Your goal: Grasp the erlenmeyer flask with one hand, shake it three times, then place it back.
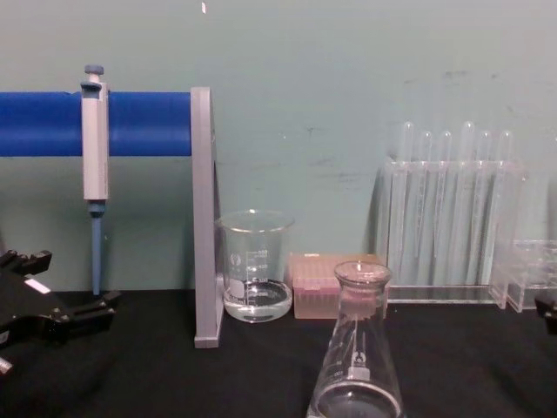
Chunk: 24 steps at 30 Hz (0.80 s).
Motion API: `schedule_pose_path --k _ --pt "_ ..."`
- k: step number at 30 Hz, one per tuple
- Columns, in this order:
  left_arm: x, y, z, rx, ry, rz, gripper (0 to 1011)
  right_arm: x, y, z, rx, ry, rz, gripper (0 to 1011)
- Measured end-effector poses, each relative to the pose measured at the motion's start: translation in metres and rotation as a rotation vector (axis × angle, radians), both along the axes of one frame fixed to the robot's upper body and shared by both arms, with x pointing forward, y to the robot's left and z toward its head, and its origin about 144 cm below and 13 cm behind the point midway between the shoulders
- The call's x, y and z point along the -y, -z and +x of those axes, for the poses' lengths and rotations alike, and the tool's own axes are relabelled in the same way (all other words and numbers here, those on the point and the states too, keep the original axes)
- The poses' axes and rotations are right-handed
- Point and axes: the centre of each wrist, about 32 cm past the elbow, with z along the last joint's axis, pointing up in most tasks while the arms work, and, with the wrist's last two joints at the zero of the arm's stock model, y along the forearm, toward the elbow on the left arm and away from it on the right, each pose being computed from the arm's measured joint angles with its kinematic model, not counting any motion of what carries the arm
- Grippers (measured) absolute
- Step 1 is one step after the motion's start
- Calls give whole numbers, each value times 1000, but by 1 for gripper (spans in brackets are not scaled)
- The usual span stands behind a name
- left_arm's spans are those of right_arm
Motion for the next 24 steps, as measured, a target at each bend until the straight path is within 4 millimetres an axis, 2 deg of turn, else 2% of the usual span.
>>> schedule_pose_path --k 15,24 --pt "0 0 0 0 0 0 1001 2 -2 1 2 0 25 1003" --pt "0 0 0 0 0 0 1001 5 -13 -4 -28 -65 106 1003"
